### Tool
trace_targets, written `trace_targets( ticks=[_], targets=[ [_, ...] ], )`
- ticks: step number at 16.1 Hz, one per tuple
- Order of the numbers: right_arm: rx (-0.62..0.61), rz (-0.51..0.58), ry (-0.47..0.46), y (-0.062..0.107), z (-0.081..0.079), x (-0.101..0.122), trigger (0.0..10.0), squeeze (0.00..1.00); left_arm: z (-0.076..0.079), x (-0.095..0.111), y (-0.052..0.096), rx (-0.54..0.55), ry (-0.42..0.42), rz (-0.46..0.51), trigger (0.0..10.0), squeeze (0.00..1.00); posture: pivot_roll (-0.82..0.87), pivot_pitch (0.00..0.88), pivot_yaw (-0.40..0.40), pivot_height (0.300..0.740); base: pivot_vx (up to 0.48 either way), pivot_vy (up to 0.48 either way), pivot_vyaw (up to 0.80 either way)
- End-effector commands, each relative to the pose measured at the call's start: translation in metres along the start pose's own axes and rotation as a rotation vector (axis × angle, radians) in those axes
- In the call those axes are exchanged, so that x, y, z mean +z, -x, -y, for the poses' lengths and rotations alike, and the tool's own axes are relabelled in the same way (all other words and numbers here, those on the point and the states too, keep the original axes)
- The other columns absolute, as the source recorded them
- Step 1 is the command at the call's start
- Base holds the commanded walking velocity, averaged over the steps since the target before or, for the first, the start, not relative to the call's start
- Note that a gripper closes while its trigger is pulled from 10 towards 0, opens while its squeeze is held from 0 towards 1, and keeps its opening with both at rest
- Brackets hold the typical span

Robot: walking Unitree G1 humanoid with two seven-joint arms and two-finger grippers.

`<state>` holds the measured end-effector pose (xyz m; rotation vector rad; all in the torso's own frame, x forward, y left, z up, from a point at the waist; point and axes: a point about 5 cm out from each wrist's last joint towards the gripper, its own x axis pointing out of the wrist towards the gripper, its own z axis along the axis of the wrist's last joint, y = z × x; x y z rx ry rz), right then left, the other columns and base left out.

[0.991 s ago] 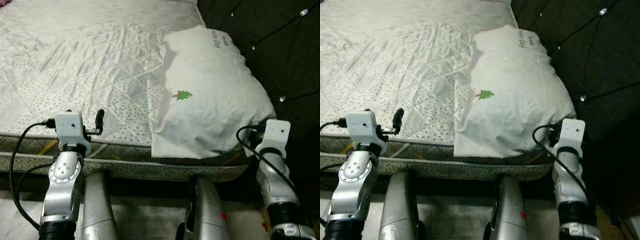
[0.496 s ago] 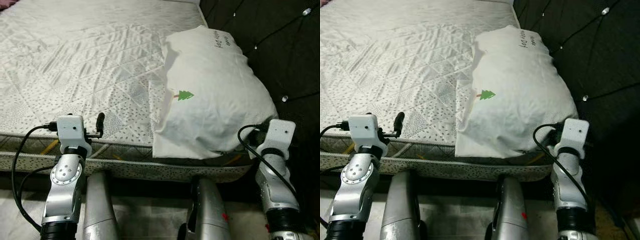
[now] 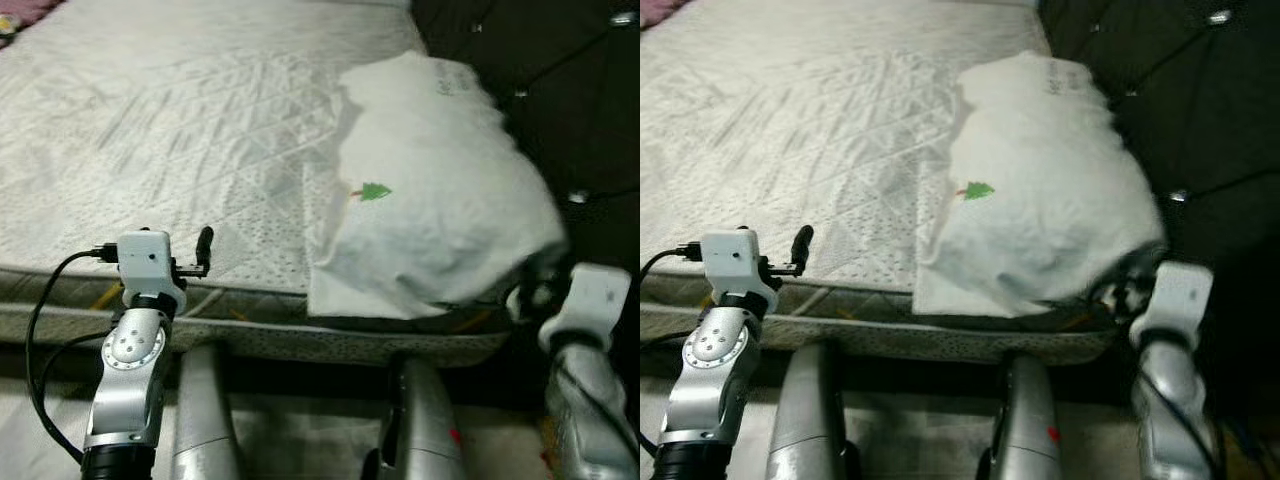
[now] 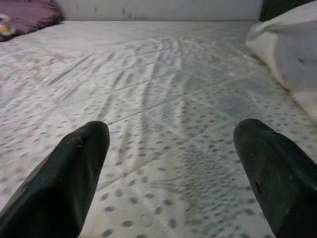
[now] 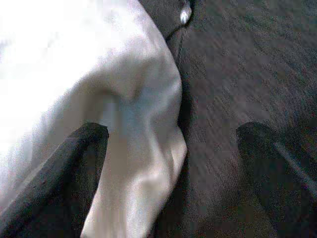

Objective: Clean up the room

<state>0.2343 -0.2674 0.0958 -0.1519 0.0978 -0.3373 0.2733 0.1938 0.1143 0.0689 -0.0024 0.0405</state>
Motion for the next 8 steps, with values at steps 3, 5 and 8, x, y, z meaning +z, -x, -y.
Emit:
trace_targets(
  ticks=[3, 5, 8],
  targets=[
    [0.072, 0.147, -0.019, -0.005, -0.013, 0.034, 10.0, 1.00, 0.004, 0.005, 0.003, 0.008, 0.017, 0.017, 10.0, 0.00, 0.01, 0.000, -0.064, 0.487, 0.000, 0.000, 0.00],
    [0.130, 0.237, -0.071, -0.016, -0.030, 0.060, 10.0, 1.00, 0.010, 0.006, 0.003, -0.021, 0.022, 0.020, 10.0, 0.00, 0.01, 0.000, -0.049, 0.487, 0.000, 0.000, 0.00],
    [0.287, 0.245, -0.209, -0.013, -0.068, 0.069, 10.0, 1.00, 0.019, 0.004, 0.004, -0.048, 0.034, 0.012, 10.0, 0.00, 0.01, 0.000, -0.058, 0.487, 0.000, 0.000, 0.00]
  ],
)
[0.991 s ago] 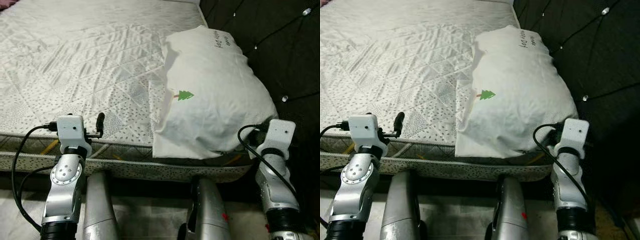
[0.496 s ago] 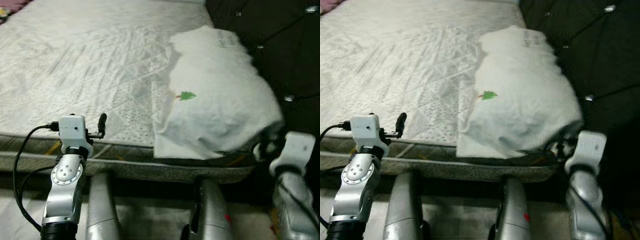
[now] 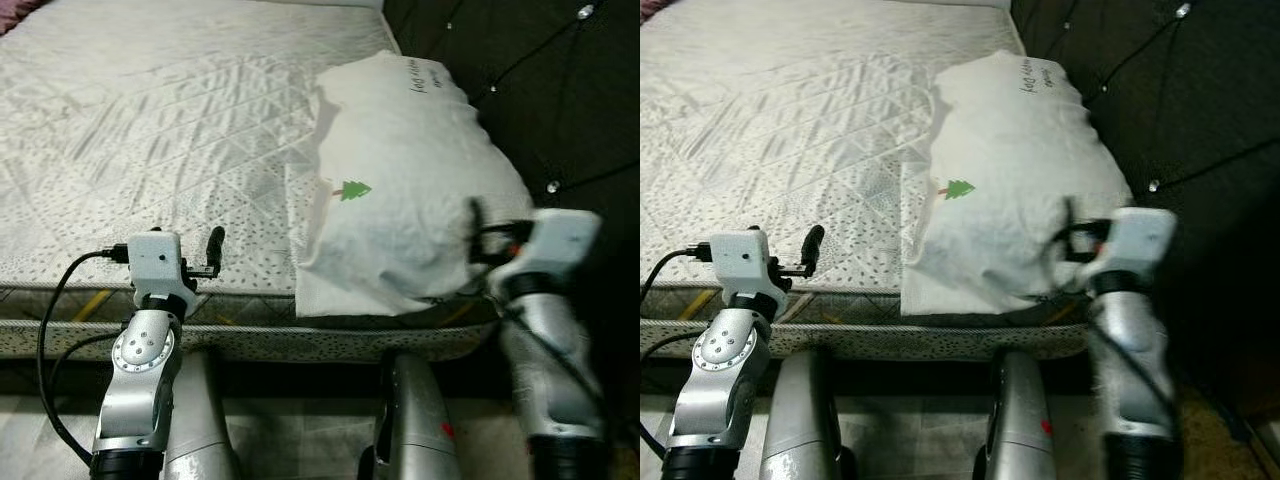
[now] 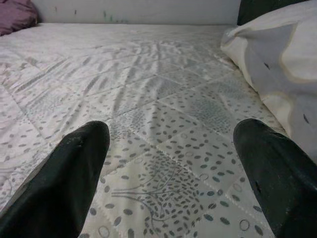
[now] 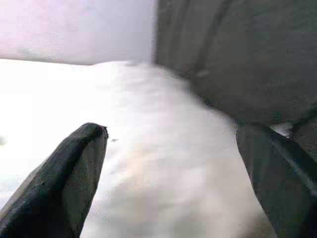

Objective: Clean up the room

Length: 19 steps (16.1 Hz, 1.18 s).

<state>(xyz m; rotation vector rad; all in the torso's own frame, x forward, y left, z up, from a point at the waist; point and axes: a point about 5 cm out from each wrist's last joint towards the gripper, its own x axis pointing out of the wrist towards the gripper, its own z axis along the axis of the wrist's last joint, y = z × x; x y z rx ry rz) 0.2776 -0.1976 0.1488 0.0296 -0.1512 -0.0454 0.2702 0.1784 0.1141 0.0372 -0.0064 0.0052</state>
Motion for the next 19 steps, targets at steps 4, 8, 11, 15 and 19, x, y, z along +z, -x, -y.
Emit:
trace_targets(
  ticks=[4, 8, 11, 15, 19],
  targets=[
    [0.136, -0.055, -0.085, 0.003, -0.033, -0.008, 10.0, 0.00, 0.003, 0.002, -0.002, 0.027, 0.004, 0.003, 10.0, 0.00, 0.02, 0.004, -0.078, 0.487, 0.000, 0.000, 0.00],
    [0.155, -0.054, -0.077, -0.003, -0.037, -0.006, 10.0, 0.00, 0.004, 0.003, -0.002, 0.011, 0.004, 0.007, 10.0, 0.00, 0.02, 0.008, -0.070, 0.487, 0.000, 0.000, 0.00],
    [0.135, -0.043, -0.081, -0.006, -0.036, -0.002, 10.0, 0.00, 0.008, 0.004, -0.004, -0.005, 0.017, 0.003, 10.0, 0.00, 0.01, 0.007, -0.070, 0.512, 0.000, 0.000, 0.00],
    [0.143, -0.043, -0.083, -0.009, -0.039, -0.001, 10.0, 0.00, 0.011, 0.003, -0.004, -0.008, 0.020, -0.001, 10.0, 0.00, 0.01, 0.002, -0.075, 0.557, 0.000, 0.000, 0.00],
    [0.144, -0.038, -0.079, -0.013, -0.040, 0.000, 10.0, 0.00, 0.012, 0.003, -0.004, -0.003, 0.022, 0.001, 10.0, 0.00, 0.02, 0.000, -0.078, 0.607, 0.000, 0.000, 0.00]
  ],
)
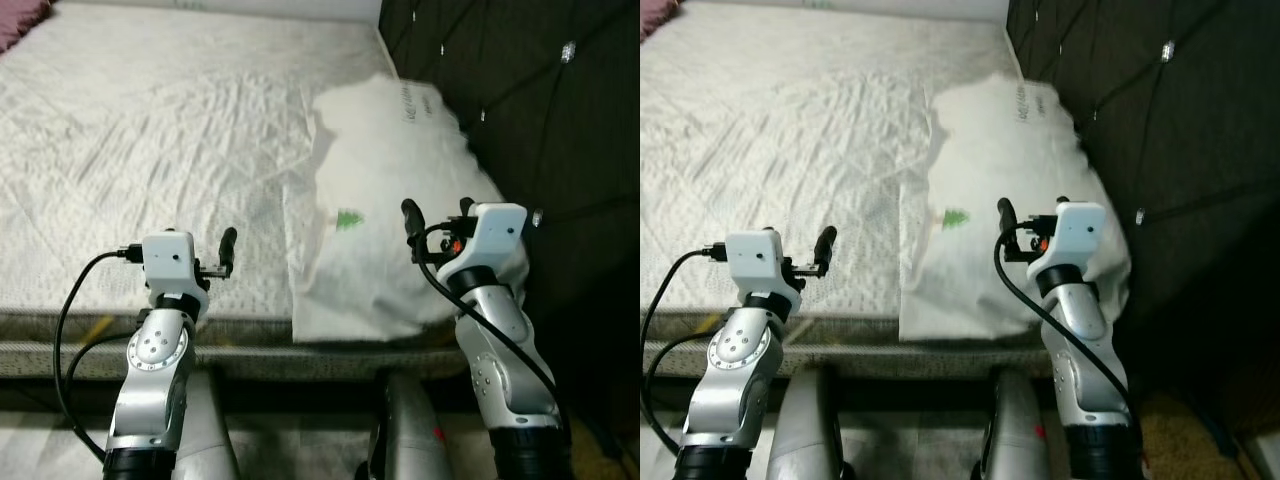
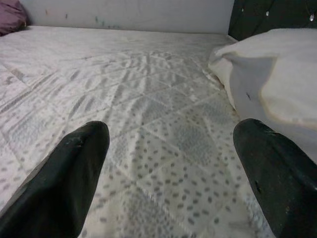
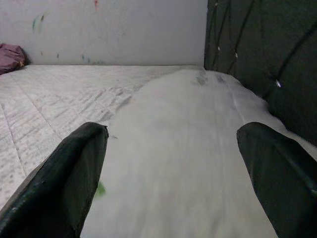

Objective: Clean up the room

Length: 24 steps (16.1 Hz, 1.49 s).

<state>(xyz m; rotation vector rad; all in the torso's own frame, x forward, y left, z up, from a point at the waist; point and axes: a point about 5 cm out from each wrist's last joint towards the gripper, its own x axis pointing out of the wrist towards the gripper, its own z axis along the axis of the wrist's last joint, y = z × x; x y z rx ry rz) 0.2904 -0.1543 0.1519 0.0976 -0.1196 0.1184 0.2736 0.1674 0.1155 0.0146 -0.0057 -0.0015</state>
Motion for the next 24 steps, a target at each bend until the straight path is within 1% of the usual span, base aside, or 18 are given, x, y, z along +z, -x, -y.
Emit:
trace_targets(
  ticks=[1, 6, 13, 16, 23, 24],
  targets=[
    [-0.017, 0.002, 0.002, -0.0028, 0.0052, 0.0018, 10.0, 0.00, 0.0010, 0.0017, -0.0013, 0.003, -0.008, 0.006, 10.0, 0.00, 0.01, 0.000, -0.077, 0.622, 0.000, 0.000, 0.00],
    [-0.035, 0.015, 0.011, -0.0076, 0.0078, 0.0045, 10.0, 0.00, 0.0014, 0.0030, -0.0037, 0.004, -0.010, 0.009, 10.0, 0.00, 0.01, 0.002, -0.074, 0.676, 0.000, 0.000, 0.00],
    [-0.061, 0.008, 0.017, -0.0056, 0.0107, 0.0015, 10.0, 0.00, 0.0053, 0.0021, -0.0031, -0.022, 0.003, -0.002, 10.0, 0.00, 0.01, 0.000, -0.069, 0.740, 0.000, 0.000, 0.00],
    [-0.067, 0.007, 0.019, -0.0053, 0.0116, 0.0009, 10.0, 0.00, 0.0043, 0.0030, -0.0039, -0.021, -0.009, 0.004, 10.0, 0.00, 0.01, 0.000, -0.068, 0.740, 0.000, 0.000, 0.00],
    [-0.078, -0.001, 0.023, -0.0038, 0.0134, -0.0019, 10.0, 0.00, 0.0053, 0.0019, -0.0042, -0.026, 0.001, 0.000, 10.0, 0.00, 0.01, 0.000, -0.067, 0.740, 0.000, 0.000, 0.00],
    [-0.081, -0.003, 0.024, -0.0036, 0.0133, -0.0022, 10.0, 0.00, 0.0052, 0.0019, -0.0043, -0.027, 0.002, 0.000, 10.0, 0.00, 0.01, 0.000, -0.067, 0.740, 0.000, 0.000, -0.51]
  ],
)
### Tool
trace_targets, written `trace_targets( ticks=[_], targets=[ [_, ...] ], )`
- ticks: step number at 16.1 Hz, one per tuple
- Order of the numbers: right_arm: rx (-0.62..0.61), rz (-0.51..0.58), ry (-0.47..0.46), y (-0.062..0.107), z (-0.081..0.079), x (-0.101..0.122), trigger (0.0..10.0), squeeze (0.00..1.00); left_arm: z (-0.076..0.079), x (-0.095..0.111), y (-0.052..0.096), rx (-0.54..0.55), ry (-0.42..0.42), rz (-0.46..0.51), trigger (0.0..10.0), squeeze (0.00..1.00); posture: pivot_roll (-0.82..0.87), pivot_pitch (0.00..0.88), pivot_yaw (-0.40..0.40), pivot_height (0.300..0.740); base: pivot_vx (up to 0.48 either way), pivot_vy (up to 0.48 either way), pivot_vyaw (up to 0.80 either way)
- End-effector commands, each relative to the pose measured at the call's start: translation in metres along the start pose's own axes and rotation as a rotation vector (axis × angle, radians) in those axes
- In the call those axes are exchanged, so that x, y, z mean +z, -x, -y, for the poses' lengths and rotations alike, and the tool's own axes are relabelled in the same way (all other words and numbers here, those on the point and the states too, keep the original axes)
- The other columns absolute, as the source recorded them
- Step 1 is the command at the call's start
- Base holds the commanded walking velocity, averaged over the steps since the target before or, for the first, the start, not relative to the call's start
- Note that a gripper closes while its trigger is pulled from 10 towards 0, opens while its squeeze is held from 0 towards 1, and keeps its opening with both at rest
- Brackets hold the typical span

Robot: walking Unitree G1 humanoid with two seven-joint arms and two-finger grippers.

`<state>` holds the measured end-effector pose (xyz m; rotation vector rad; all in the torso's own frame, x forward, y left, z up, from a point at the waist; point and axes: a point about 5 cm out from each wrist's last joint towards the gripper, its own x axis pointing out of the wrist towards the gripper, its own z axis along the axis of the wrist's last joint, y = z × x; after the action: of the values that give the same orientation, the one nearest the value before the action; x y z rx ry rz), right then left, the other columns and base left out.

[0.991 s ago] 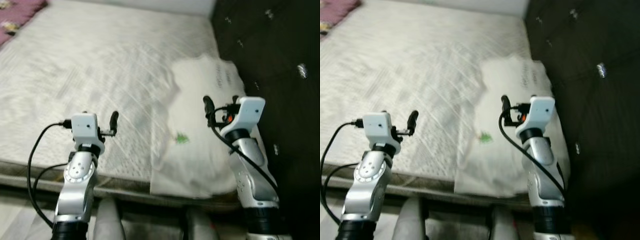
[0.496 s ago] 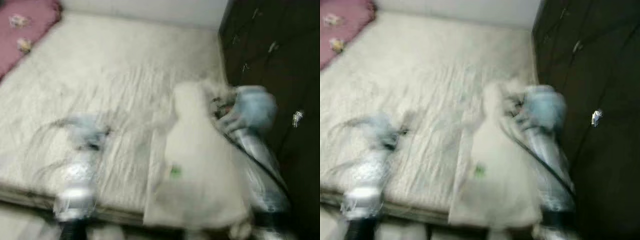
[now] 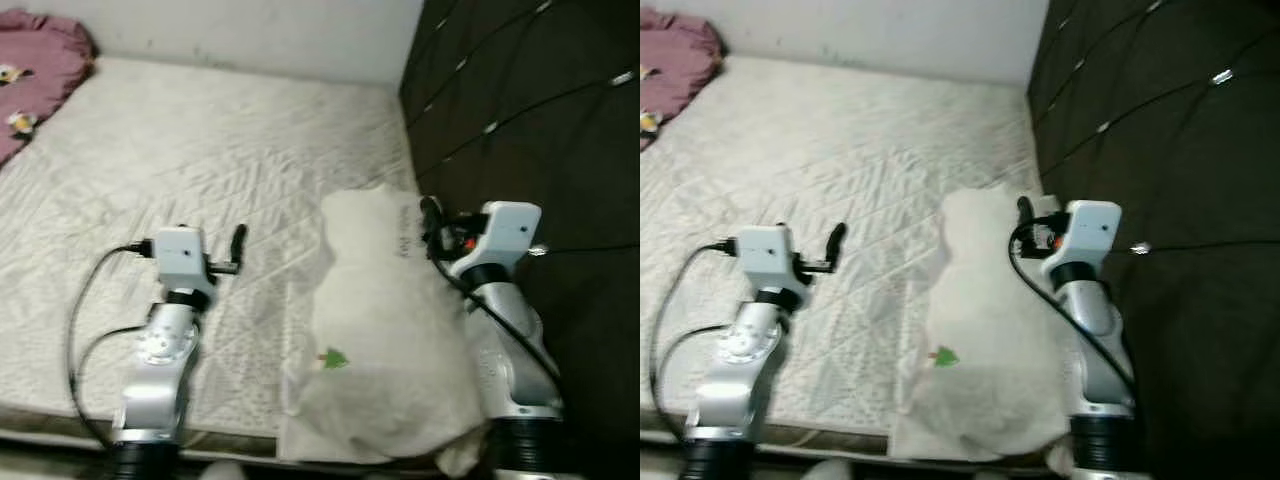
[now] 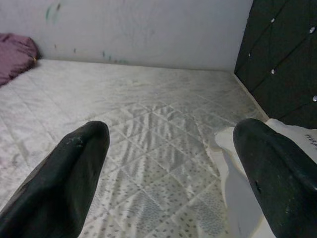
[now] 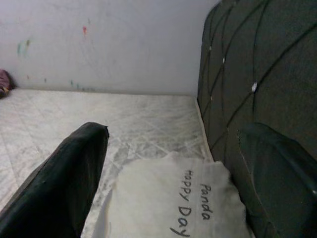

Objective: Clean up the room

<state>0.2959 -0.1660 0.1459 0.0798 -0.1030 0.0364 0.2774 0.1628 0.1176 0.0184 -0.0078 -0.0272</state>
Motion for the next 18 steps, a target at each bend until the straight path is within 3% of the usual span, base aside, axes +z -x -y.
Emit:
trace_targets(
  ticks=[1, 3, 18],
  targets=[
    [-0.003, 0.008, 0.006, -0.0001, 0.0004, 0.0025, 10.0, 0.00, 0.0005, -0.0003, -0.0005, -0.002, 0.008, -0.003, 10.0, 0.00, 0.01, 0.000, -0.067, 0.740, 0.000, 0.000, -0.59],
    [-0.009, 0.003, 0.012, -0.0001, 0.0000, 0.0014, 10.0, 0.00, 0.0010, -0.0009, -0.0005, -0.005, 0.016, -0.007, 10.0, 0.00, 0.01, 0.000, -0.067, 0.740, 0.000, 0.000, -0.49],
    [-0.009, 0.008, 0.032, -0.0011, -0.0018, 0.0000, 10.0, 0.00, 0.0008, -0.0014, -0.0031, -0.003, 0.022, -0.011, 10.0, 0.00, 0.01, 0.000, -0.067, 0.740, 0.000, 0.480, 0.00]
  ],
)
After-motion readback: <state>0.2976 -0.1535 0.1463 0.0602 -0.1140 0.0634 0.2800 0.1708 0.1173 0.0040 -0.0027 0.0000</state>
